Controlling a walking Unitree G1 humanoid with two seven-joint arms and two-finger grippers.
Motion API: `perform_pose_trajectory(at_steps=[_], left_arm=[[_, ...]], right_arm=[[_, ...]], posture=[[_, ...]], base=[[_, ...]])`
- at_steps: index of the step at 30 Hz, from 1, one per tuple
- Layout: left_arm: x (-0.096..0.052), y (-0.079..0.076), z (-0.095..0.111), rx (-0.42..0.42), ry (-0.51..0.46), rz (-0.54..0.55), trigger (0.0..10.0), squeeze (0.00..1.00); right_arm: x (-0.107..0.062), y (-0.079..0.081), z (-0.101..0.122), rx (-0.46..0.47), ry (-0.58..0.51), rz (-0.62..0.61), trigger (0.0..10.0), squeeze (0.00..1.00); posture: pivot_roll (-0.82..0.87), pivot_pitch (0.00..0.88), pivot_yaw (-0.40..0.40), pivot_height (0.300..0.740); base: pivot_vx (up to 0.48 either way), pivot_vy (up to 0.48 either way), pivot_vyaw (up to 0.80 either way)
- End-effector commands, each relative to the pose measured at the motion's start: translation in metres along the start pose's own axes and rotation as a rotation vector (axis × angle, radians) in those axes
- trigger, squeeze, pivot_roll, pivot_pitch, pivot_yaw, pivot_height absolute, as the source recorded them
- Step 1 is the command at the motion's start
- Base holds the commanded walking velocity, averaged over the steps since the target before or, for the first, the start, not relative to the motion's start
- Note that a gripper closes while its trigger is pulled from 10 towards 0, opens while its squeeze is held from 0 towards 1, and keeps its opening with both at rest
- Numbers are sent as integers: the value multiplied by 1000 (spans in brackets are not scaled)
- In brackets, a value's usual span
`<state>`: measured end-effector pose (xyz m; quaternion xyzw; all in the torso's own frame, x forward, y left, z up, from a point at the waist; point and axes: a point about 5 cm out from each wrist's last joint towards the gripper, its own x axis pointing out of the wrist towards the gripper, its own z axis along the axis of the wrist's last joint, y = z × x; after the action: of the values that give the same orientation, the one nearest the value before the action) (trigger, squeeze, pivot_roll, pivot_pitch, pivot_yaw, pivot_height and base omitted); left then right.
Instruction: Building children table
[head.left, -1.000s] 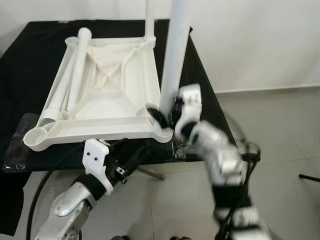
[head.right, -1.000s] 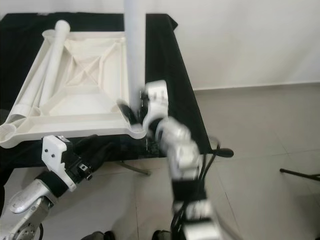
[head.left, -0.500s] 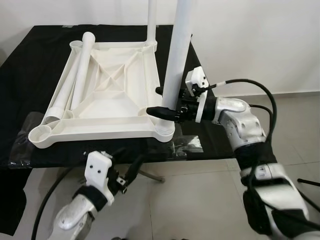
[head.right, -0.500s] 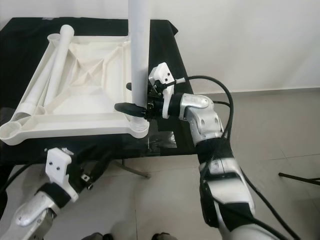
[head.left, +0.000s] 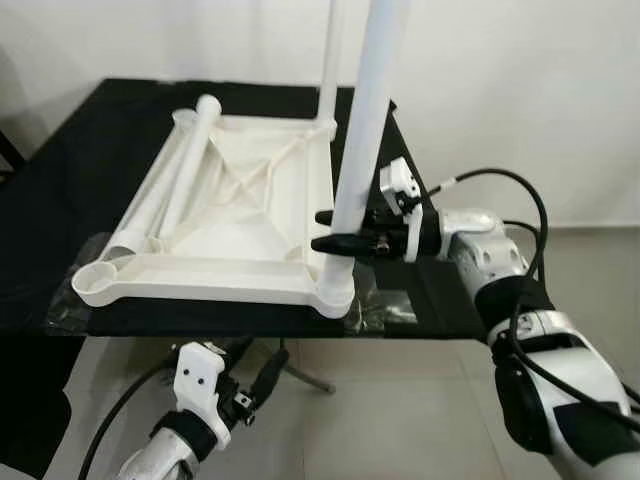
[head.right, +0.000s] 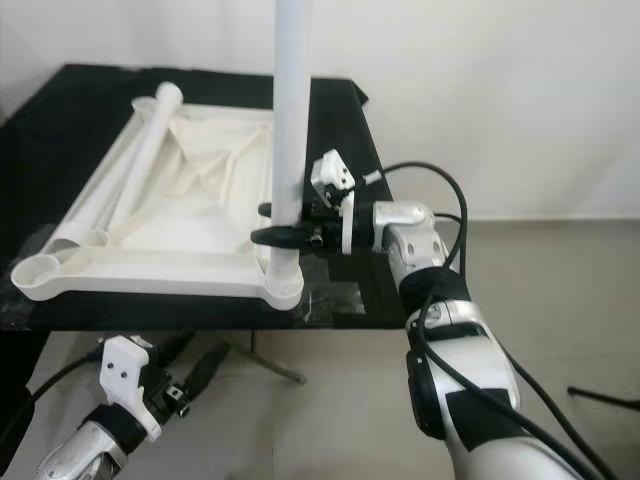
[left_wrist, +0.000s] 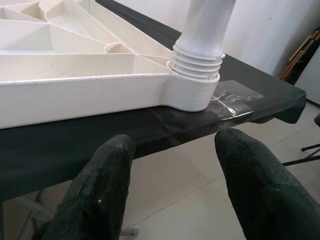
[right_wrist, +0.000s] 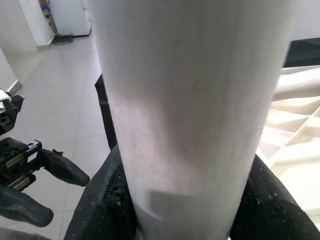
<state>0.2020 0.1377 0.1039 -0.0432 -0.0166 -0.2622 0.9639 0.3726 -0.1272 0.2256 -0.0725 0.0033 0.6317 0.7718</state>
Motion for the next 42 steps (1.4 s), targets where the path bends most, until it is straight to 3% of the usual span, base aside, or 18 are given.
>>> perform_pose_trajectory(at_steps=[1, 3, 6, 7, 8, 9, 10, 12, 20, 21, 22, 23, 24, 25, 31, 32, 37, 42], left_arm=[[-1, -2, -6, -2, 17, -4, 10000, 0], [-5, -5, -8, -13, 27, -14, 10000, 0], [-7, -6, -9, -22, 29, -17, 10000, 0], [-10, -6, -9, -36, 28, -17, 10000, 0], [-10, -6, -9, -36, 28, -17, 10000, 0], [-12, -5, -9, -51, 26, -15, 10000, 0], [-12, -5, -9, -51, 26, -15, 10000, 0], [-12, -1, -9, -58, 26, -14, 10000, 0], [-10, 5, -10, -50, 35, -7, 10000, 0], [-9, 5, -11, -47, 37, -9, 10000, 0], [-8, 5, -11, -44, 38, -12, 10000, 0], [-8, 5, -10, -43, 38, -18, 10000, 0], [-8, 5, -10, -43, 38, -18, 10000, 0], [-8, 6, -10, -44, 38, -22, 10000, 0], [-6, 4, -10, -23, 45, -94, 10000, 0], [-7, 3, -10, -24, 41, -106, 10000, 0], [-8, 1, -11, -46, 25, -135, 10000, 0], [-9, 3, -10, -87, 5, -132, 10000, 0]], right_arm=[[0, 1, -1, 2, -19, 16, 0, 0], [-5, 6, -22, 13, 17, -191, 0, 0], [-5, 14, -36, 39, 32, -318, 0, 0], [3, 30, -61, 79, 72, -611, 0, 0], [3, 30, -61, 79, 72, -611, 0, 0], [7, 63, -90, 178, 107, -848, 0, 0], [7, 63, -90, 178, 107, -848, 0, 0], [3, 102, -113, 241, 161, -1120, 0, 0], [7, 91, -102, 155, 140, -1125, 0, 0], [9, 87, -96, 150, 129, -1111, 10000, 0], [10, 88, -92, 157, 130, -1119, 10000, 0], [12, 87, -87, 167, 118, -1085, 10000, 302], [12, 87, -87, 167, 118, -1085, 10000, 302], [13, 87, -84, 174, 110, -1061, 10000, 1000], [14, 69, -56, 133, -40, -723, 10000, 1000], [6, 60, -50, 92, -55, -624, 10000, 0], [-10, 34, -42, 26, -8, -389, 10000, 0], [-9, 26, -37, 31, 33, -241, 10000, 0]], posture=[[100, 21, -78, 740], [59, 46, -58, 740], [56, 48, -52, 740], [24, 63, -17, 740], [24, 63, -17, 740], [9, 69, -2, 740], [9, 69, -2, 740], [-13, 67, 30, 740], [-19, 56, 23, 740], [-16, 51, 25, 740], [-16, 51, 25, 740], [-11, 46, 25, 740], [-11, 46, 25, 740], [-10, 44, 26, 740], [32, 21, 18, 740], [41, 17, 12, 740], [56, 10, -3, 740], [66, 7, -15, 740]], base=[[0, 0, 0], [0, 0, 0], [0, 0, 0], [0, 0, 0], [0, 0, 0], [0, 0, 0], [0, 0, 0], [0, 0, 0], [0, 0, 0], [0, 0, 0], [0, 0, 0], [0, 0, 0], [0, 0, 0], [0, 0, 0], [0, 0, 0], [0, 0, 0], [0, 0, 0], [0, 0, 0]])
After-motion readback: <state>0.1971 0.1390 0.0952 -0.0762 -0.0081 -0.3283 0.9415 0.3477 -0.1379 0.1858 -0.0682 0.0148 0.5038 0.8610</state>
